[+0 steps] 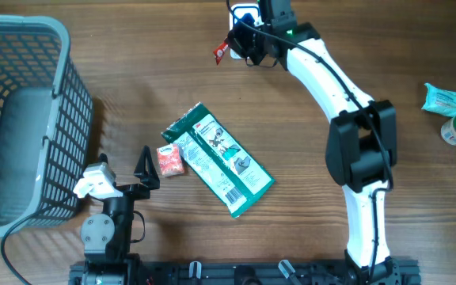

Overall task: Scan the item barcode
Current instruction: 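Carry the Nescafe stick to the right side and release it, then grasp the green glove pack with the right gripper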

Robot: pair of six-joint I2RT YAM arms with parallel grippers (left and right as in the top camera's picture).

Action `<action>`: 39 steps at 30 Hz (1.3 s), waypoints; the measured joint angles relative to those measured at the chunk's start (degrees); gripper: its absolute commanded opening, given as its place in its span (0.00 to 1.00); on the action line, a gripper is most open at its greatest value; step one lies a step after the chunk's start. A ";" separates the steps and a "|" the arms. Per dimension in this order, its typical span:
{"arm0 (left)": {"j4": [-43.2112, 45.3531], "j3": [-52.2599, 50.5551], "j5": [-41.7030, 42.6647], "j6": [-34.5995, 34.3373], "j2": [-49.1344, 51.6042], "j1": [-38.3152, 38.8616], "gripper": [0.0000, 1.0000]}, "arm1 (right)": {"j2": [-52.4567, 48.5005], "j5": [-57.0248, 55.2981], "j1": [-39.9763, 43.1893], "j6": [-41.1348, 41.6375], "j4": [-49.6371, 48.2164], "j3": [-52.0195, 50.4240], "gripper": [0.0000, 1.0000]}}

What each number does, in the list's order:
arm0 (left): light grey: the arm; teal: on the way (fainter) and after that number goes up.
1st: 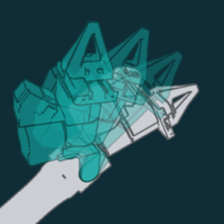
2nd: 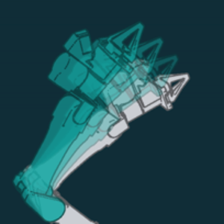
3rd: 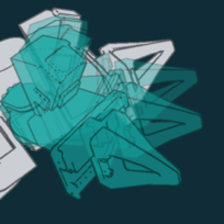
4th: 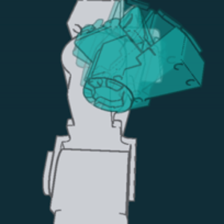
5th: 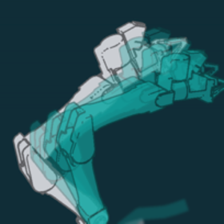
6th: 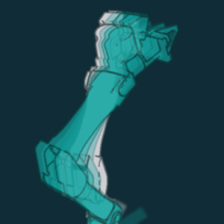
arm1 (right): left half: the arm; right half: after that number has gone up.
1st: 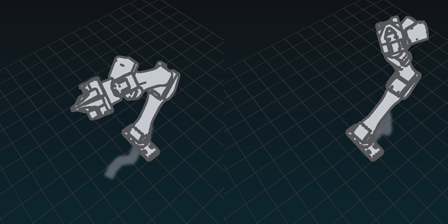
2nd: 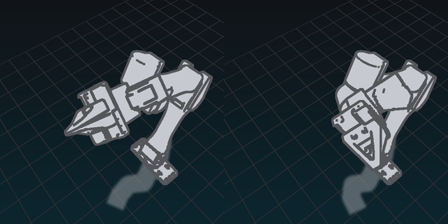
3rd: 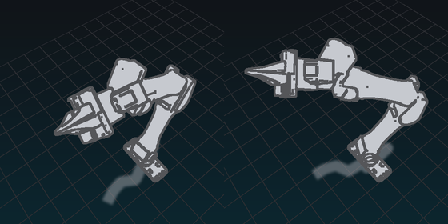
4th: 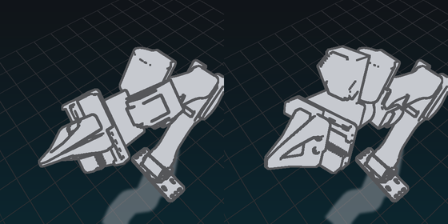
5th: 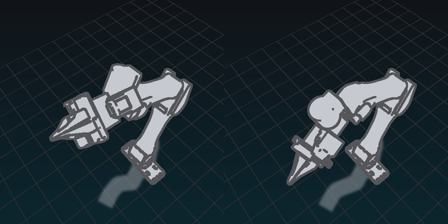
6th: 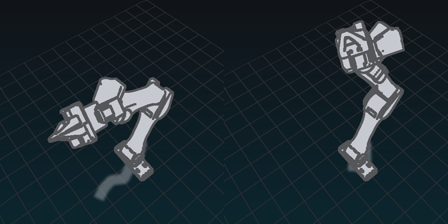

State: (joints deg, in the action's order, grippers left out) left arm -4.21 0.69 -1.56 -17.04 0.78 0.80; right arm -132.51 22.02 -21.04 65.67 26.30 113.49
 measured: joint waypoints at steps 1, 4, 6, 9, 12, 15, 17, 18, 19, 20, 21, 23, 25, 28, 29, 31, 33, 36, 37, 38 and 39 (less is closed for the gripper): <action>0.00 0.00 -0.02 0.00 0.02 0.00 1.00 | -0.63 -1.86 0.00 1.51 -1.95 -0.02 0.05; 0.00 0.00 -0.02 0.00 0.00 0.00 1.00 | -2.34 -6.16 -0.02 4.07 -4.90 -0.02 0.05; 0.00 0.00 0.00 0.00 0.00 0.00 1.00 | -2.84 -8.85 -0.02 5.03 -4.20 -0.02 0.05; 0.00 0.00 -0.02 0.00 0.00 0.00 1.00 | -2.89 -10.62 0.07 4.48 -0.15 0.22 0.05; 0.02 0.00 0.00 0.00 0.00 0.00 1.00 | -2.32 -11.50 2.54 1.62 14.58 1.11 0.05; 0.00 0.00 0.00 0.00 0.00 0.00 1.00 | 0.90 -11.80 8.55 -2.64 26.77 1.27 0.04; 0.00 0.00 0.00 0.00 0.00 0.00 1.00 | 5.25 -12.11 13.92 -9.20 33.99 1.29 0.04; 0.00 0.00 -0.02 0.00 0.00 0.00 1.00 | 7.67 -12.83 17.42 -15.32 36.94 1.55 0.04; 0.00 0.00 0.00 0.00 0.00 0.00 1.00 | 8.55 -13.94 19.21 -18.64 38.91 1.70 0.04; 0.00 0.00 0.00 0.00 0.00 0.00 1.00 | 9.14 -17.38 22.27 -23.74 41.64 1.38 0.04; 0.00 0.00 0.00 0.00 0.00 0.00 1.00 | 9.09 -19.17 24.46 -26.32 41.70 0.74 0.04; 0.00 0.00 0.00 0.00 0.00 0.00 1.00 | 9.03 -20.70 29.46 -32.48 38.73 -1.97 0.04; 0.00 0.00 0.00 0.00 0.02 0.00 1.00 | 8.81 -21.31 35.80 -38.51 32.89 -5.14 0.04; 0.00 0.00 0.00 0.00 0.00 0.00 1.00 | 6.67 -22.08 44.04 -45.27 25.29 -8.39 0.04; 0.00 0.00 0.00 0.00 0.00 0.00 1.00 | 5.51 -22.05 45.44 -47.06 24.02 -8.44 0.04; 0.02 0.00 0.00 0.00 0.00 0.00 1.00 | 3.08 -21.44 47.23 -49.55 21.64 -8.85 0.05; 0.02 0.00 0.00 0.00 0.00 0.00 1.00 | 1.14 -20.79 47.10 -50.62 19.76 -8.92 0.26; 0.00 0.00 -0.02 0.00 0.00 0.00 1.00 | 0.07 -20.81 46.69 -50.58 19.93 -9.01 0.92; 0.00 0.00 0.00 0.00 0.00 0.00 1.00 | 0.02 -21.05 46.69 -50.58 22.21 -8.13 0.94; 0.00 0.00 -0.02 0.00 0.02 0.00 1.00 | -0.04 -21.55 46.73 -50.64 26.60 -5.68 0.96; 0.00 0.00 0.00 0.00 0.00 0.00 1.00 | -0.04 -22.16 46.73 -50.60 28.57 -3.28 0.97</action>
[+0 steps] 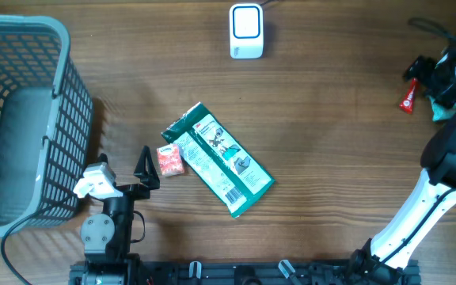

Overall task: Scan the item barcode
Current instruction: 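Grasp the green glove pack with the right gripper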

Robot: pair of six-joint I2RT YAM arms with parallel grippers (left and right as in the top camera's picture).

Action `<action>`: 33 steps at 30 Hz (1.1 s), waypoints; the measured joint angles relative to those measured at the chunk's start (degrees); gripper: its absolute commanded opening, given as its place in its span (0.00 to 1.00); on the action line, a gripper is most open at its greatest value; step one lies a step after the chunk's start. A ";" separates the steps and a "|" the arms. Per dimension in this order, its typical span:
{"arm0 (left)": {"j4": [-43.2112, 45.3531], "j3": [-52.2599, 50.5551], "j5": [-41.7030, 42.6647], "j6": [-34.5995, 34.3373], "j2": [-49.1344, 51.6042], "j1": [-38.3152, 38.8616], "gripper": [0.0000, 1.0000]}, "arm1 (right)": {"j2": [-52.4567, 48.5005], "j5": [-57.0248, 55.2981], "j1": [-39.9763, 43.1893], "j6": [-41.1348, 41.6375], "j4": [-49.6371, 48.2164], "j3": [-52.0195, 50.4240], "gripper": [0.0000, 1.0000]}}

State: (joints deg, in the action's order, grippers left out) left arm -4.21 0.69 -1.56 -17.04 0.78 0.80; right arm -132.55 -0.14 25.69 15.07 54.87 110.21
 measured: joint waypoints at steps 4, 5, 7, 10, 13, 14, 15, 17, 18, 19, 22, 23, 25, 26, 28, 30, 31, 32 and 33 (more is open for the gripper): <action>0.00 0.00 0.00 0.00 0.00 0.00 1.00 | 3.78 0.76 -1.18 -0.98 10.25 10.78 0.99; 0.00 0.00 0.00 0.00 0.00 0.00 1.00 | 6.80 4.55 -2.80 -2.95 12.72 11.45 0.99; 0.00 0.00 -0.02 0.00 0.00 0.00 1.00 | 9.62 10.75 -6.60 -4.68 17.29 12.20 0.99; 0.00 0.00 0.00 0.00 0.00 0.00 1.00 | 10.27 18.97 -16.52 -6.67 25.20 12.48 0.99; 0.00 0.00 0.00 0.00 0.00 0.00 1.00 | 10.25 22.77 -29.75 -12.39 29.55 12.44 0.99; 0.02 0.00 -0.02 0.00 0.00 0.00 1.00 | 10.25 23.32 -36.00 -17.07 29.75 12.37 0.99; 0.00 0.00 -0.02 0.00 0.00 0.00 1.00 | 10.25 23.61 -39.36 -19.74 29.66 12.20 1.00; 0.00 0.00 0.00 0.00 0.00 0.00 1.00 | 10.25 22.53 -46.42 -23.04 25.70 11.15 1.00; 0.02 0.00 0.00 0.00 0.00 0.00 1.00 | 10.25 22.10 -50.62 -24.13 22.29 9.94 1.00; 0.02 0.00 -0.02 0.00 0.02 0.00 1.00 | 10.27 21.77 -53.57 -24.57 19.58 8.33 1.00; 0.02 0.00 -0.02 0.00 0.02 0.00 1.00 | 10.21 21.07 -61.77 -24.48 10.05 -3.91 1.00; 0.02 0.00 -0.02 0.00 0.02 0.00 1.00 | 10.12 20.02 -62.73 -23.52 8.09 -8.46 1.00; 0.00 0.00 0.00 0.00 0.00 0.00 1.00 | 10.05 17.16 -62.93 -21.42 6.29 -13.92 1.00; 0.02 0.00 0.00 0.00 0.02 0.00 1.00 | 10.05 16.04 -62.79 -20.81 6.05 -15.63 1.00; 0.00 0.00 0.00 0.00 0.02 0.00 1.00 | 10.05 14.99 -62.73 -20.20 5.88 -17.40 1.00; 0.02 0.00 0.00 0.00 0.00 0.00 1.00 | 10.05 14.95 -62.73 -19.82 4.76 -18.95 1.00; 0.00 0.00 -0.02 0.00 0.02 0.00 1.00 | 10.05 14.93 -62.82 -19.15 4.09 -21.09 1.00; 0.00 0.00 0.00 0.00 0.02 0.00 1.00 | 10.60 14.91 -63.08 -18.25 3.45 -22.73 1.00; 0.00 0.00 0.00 0.00 0.00 0.00 1.00 | 11.10 14.67 -63.63 -16.94 2.08 -23.91 0.91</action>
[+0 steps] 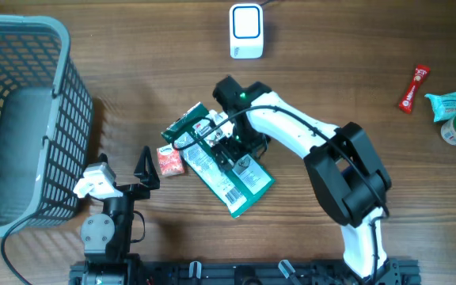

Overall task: Scan the item barcode
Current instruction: 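Grasp the green glove pack with the right gripper, then lift the glove pack and hold it under the scanner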

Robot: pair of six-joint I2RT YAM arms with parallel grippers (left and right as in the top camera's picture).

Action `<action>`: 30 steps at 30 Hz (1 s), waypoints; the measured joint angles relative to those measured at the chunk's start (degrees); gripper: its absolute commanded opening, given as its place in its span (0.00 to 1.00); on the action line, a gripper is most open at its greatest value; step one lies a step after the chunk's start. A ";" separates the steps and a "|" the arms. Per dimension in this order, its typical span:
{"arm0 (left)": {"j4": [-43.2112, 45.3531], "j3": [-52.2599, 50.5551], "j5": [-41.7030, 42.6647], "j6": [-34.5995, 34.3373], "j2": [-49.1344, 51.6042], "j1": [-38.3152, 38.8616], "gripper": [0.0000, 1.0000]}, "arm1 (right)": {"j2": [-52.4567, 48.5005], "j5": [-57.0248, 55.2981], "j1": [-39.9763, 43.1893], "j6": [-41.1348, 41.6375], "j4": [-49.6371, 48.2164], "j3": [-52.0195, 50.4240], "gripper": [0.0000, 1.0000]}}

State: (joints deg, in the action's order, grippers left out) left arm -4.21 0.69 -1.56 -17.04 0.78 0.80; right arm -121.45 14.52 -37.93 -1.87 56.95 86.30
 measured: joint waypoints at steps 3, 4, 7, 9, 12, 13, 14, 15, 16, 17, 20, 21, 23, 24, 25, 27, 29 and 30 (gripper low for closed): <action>0.00 0.00 0.00 0.00 0.00 0.00 1.00 | 1.51 -2.10 -2.54 3.37 -1.40 -3.13 0.05; 0.00 0.00 0.00 0.00 0.00 0.00 1.00 | 1.51 -2.84 -3.67 4.31 -0.98 -3.76 0.04; 0.00 0.00 0.00 0.00 0.00 0.00 1.00 | 1.27 -1.57 -6.34 6.73 -0.90 -4.52 0.04; 0.00 0.00 0.00 0.00 0.00 0.00 1.00 | 1.01 -0.37 -5.99 10.78 -0.55 -4.28 0.04; 0.00 0.00 0.00 0.00 0.00 0.00 1.00 | 0.28 7.39 -0.98 15.43 2.32 -0.11 0.04; 0.00 0.00 -0.02 0.00 0.00 0.00 1.00 | 1.31 10.67 1.42 15.52 2.49 0.63 0.04; 0.02 0.00 -0.02 0.00 0.00 0.00 1.00 | 3.30 13.70 3.63 15.32 3.15 0.63 0.04; 0.00 0.00 -0.02 0.00 0.00 0.00 1.00 | 7.39 18.69 6.69 13.25 3.91 0.68 0.04; 0.00 0.00 0.00 0.00 0.00 0.00 1.00 | 11.08 23.56 8.96 10.69 3.87 0.98 0.04; 0.00 0.00 0.00 0.00 0.00 0.00 1.00 | 13.09 26.71 10.12 8.66 3.89 1.25 0.04; 0.02 0.00 -0.02 0.00 0.00 0.00 1.00 | 16.28 40.41 12.39 -4.28 6.84 1.99 0.04; 0.00 0.00 0.00 0.00 0.00 0.00 1.00 | 16.28 42.88 12.39 -7.87 8.02 1.97 0.04; 0.02 0.00 0.00 0.00 0.00 0.00 1.00 | 16.28 48.61 12.39 -17.07 10.75 1.97 0.04; 0.00 0.00 0.00 0.00 0.00 0.00 1.00 | 16.28 49.77 12.39 -19.04 10.80 1.97 0.05; 0.00 0.00 -0.02 0.00 0.00 0.00 1.00 | 16.28 50.60 12.39 -20.79 10.80 1.97 0.04; 0.00 0.00 0.00 0.00 0.00 0.00 1.00 | 16.28 51.08 12.39 -22.23 10.80 1.97 0.04; 0.00 0.00 -0.02 0.00 0.00 0.00 1.00 | 16.28 51.08 12.39 -22.60 10.78 1.97 0.04; 0.00 0.00 -0.02 0.00 0.00 0.00 1.00 | 16.28 51.06 12.39 -22.71 10.58 1.97 0.04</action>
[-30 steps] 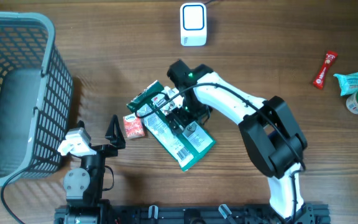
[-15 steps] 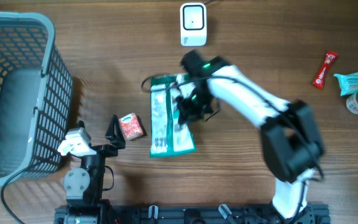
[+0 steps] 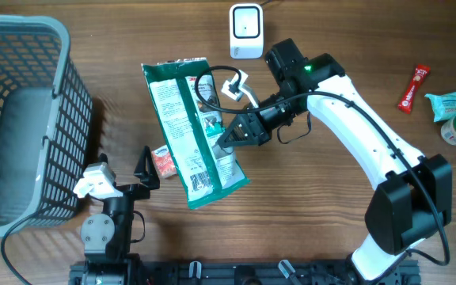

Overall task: Scan the item barcode
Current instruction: 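Lift the glove pack and hold it under the scanner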

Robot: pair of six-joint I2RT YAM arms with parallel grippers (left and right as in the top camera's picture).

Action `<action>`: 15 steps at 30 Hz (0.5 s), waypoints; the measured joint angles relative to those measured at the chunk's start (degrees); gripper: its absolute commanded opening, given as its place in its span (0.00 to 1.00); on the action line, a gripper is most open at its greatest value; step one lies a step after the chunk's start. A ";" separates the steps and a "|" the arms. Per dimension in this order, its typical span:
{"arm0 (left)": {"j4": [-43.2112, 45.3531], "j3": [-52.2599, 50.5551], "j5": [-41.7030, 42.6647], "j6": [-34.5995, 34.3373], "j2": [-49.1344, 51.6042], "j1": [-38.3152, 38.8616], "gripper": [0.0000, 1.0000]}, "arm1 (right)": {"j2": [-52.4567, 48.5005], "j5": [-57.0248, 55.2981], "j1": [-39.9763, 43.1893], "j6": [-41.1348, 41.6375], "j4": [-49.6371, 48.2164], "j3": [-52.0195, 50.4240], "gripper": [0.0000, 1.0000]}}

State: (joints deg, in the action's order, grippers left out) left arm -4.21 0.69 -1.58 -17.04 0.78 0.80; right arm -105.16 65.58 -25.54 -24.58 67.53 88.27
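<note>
My right gripper (image 3: 229,139) is shut on the right edge of a large green snack packet (image 3: 187,127). It holds the packet off the table, lengthwise up the overhead view, printed face and barcode (image 3: 202,183) upward. The white scanner (image 3: 245,30) stands at the far edge, just right of the packet's top. A small red packet (image 3: 161,161) lies on the table, partly under the lifted packet. My left gripper (image 3: 147,169) rests near the front left, open and holding nothing.
A grey wire basket (image 3: 54,119) fills the left side. At the far right lie a red stick packet (image 3: 412,88), a teal packet (image 3: 447,100) and a green-lidded bottle. The right arm spans the middle right of the table.
The right gripper was down on the green packet lying on the table. Now it holds that packet lifted, turned lengthwise and nearer the scanner. The left arm has not moved.
The right gripper first held the red stick packet at the scanner, then held it over the far right side. After that the stick lay there and the gripper was on the green packet. Now the green packet is in the air.
</note>
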 measured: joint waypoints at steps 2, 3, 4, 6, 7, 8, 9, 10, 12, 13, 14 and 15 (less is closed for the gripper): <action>0.02 0.00 0.02 0.00 0.00 0.00 1.00 | 0.00 -0.02 0.00 -0.04 -0.72 0.00 0.05; 0.02 0.00 0.00 0.00 0.00 0.00 1.00 | 0.00 -0.11 0.00 -0.15 -1.42 0.00 0.05; 0.00 0.00 0.00 0.00 0.00 0.00 1.00 | 0.00 -0.96 0.00 -0.02 -4.15 0.00 0.04; 0.00 0.00 0.04 0.00 0.00 0.00 1.00 | 0.00 -7.08 0.00 1.88 -11.61 -0.04 0.05; 0.02 0.00 0.00 0.00 0.02 0.00 1.00 | 0.00 -12.00 0.00 2.93 -16.04 -0.07 0.05; 0.04 0.00 0.02 0.00 0.02 0.00 1.00 | 0.00 -17.68 -0.02 3.74 -20.72 -0.07 0.05; 0.00 0.00 0.02 0.00 0.00 0.00 1.00 | 0.00 -25.14 0.00 4.22 -26.38 -0.07 0.05; 0.00 0.00 0.00 0.00 0.02 0.00 1.00 | 0.00 -31.43 0.00 4.63 -30.14 -0.04 0.05; 0.00 0.00 0.02 0.00 0.00 0.00 1.00 | 0.00 -47.04 0.00 5.01 -42.49 -0.11 0.05; 0.00 0.00 0.00 0.00 0.00 0.00 1.00 | 0.00 -51.87 0.00 5.01 -45.83 -0.15 0.05; 0.02 0.00 0.02 0.00 -0.04 0.00 1.00 | -0.11 -57.02 -0.02 4.35 -51.56 -0.35 0.05; 0.00 0.00 0.02 0.00 -0.02 0.00 1.00 | -0.11 -63.36 0.00 3.13 -57.70 -0.28 0.05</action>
State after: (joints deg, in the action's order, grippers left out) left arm -4.21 0.69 -1.56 -17.04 0.75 0.80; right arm -105.27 2.22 -25.54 -21.45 9.82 87.99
